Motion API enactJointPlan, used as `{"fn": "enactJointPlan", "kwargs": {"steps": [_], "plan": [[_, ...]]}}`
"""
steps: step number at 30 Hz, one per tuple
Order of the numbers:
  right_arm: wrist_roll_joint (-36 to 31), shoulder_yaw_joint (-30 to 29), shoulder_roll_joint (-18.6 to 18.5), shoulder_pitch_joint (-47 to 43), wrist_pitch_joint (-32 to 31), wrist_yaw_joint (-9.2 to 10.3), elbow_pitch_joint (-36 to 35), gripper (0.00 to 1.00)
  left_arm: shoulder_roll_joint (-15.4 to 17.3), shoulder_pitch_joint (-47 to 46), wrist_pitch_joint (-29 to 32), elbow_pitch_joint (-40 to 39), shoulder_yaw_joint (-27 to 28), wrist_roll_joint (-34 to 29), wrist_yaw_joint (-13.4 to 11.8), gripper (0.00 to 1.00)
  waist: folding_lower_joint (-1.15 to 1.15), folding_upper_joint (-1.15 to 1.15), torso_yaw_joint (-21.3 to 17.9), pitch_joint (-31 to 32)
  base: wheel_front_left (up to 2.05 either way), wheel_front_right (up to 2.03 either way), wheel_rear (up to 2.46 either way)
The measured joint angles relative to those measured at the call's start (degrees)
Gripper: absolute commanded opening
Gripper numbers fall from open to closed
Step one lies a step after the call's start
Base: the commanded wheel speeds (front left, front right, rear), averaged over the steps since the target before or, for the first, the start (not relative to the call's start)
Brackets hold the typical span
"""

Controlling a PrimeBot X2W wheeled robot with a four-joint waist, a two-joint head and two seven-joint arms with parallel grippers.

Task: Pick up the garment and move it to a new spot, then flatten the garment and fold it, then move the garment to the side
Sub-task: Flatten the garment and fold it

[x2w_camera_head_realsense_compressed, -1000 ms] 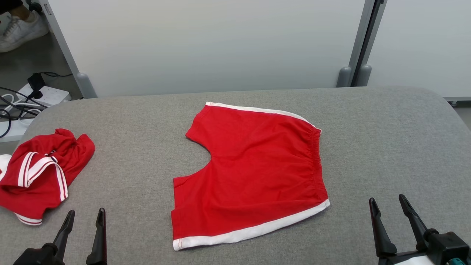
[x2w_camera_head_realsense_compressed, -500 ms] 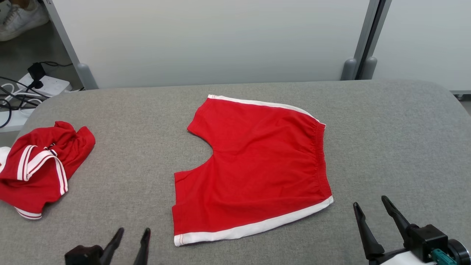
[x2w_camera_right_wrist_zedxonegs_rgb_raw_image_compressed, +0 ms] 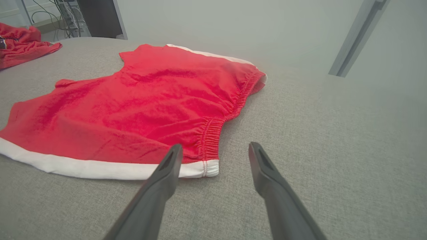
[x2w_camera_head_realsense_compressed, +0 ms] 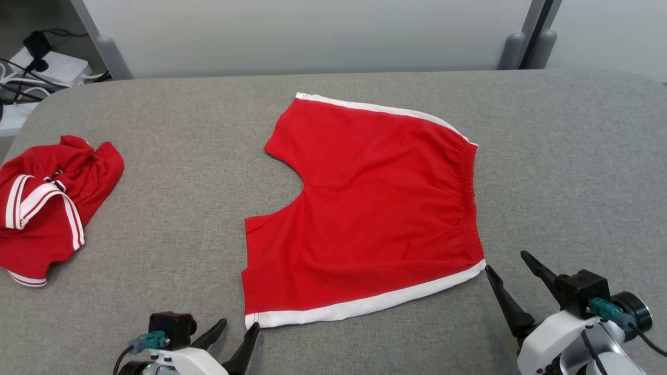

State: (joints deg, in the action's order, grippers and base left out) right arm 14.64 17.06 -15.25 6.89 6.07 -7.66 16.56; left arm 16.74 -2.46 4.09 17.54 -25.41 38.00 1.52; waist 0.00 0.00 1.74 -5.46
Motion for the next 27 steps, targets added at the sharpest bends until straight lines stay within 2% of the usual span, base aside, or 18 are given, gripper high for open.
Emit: {"fn": "enactJointPlan", "kwargs": {"steps": [8,16,17,18,19,20,21,22,23,27], "plan": [[2.80,5.98,-1.99,6.49,-0.08,0.00,6.23,1.00,-1.74,-5.42,1.27,5.39,-1.38,0.44,1.94,1.00,0.00,0.00,0.15,-3.63,0.00,0.00,0.00],[4.68,10.31,-2.57,11.07,0.01,0.00,12.45,1.00,-2.81,-8.28,2.92,7.35,-2.32,1.96,3.37,1.00,0.00,0.00,0.39,-5.19,0.00,0.00,0.00],[4.94,10.98,-2.68,11.54,0.02,0.00,13.07,1.00,-2.82,-8.58,3.25,7.53,-2.53,2.50,3.55,0.67,0.00,0.00,0.43,-5.26,0.00,0.00,0.00],[5.28,11.49,-2.64,11.98,0.02,0.00,13.80,1.00,-2.83,-8.71,3.58,7.51,-2.67,2.93,3.70,0.28,0.00,0.00,0.45,-5.34,0.00,0.00,0.00],[5.64,11.95,-2.60,12.38,0.02,0.00,14.40,1.00,-2.80,-8.82,4.04,7.51,-2.72,3.42,4.07,0.00,0.00,0.00,0.43,-5.40,0.00,0.00,0.00],[5.89,12.60,-2.60,12.91,0.02,0.00,15.11,0.87,-2.75,-8.98,4.32,7.54,-2.78,3.60,4.22,0.00,0.00,0.00,0.39,-5.46,0.00,0.00,0.00],[6.27,13.19,-2.56,13.43,0.02,0.00,15.89,0.43,-2.74,-9.18,4.77,7.68,-2.79,3.90,4.22,0.00,0.00,0.00,0.35,-5.52,0.00,0.00,0.00],[6.51,13.62,-2.47,13.89,0.03,0.00,16.45,0.24,-2.71,-9.38,5.05,7.88,-2.87,4.08,4.24,0.00,0.00,0.00,0.29,-5.60,0.00,0.00,0.00],[6.78,14.07,-2.33,14.36,0.08,0.00,17.13,0.00,-2.69,-9.51,5.15,8.09,-2.97,4.09,4.37,0.00,0.00,0.00,0.26,-5.65,0.00,0.00,0.00],[8.92,15.55,-1.92,15.39,1.32,0.00,19.05,0.00,-2.57,-9.38,5.56,7.56,-3.19,5.11,4.52,0.00,0.00,0.00,0.20,-5.63,0.00,0.00,0.00]]}}
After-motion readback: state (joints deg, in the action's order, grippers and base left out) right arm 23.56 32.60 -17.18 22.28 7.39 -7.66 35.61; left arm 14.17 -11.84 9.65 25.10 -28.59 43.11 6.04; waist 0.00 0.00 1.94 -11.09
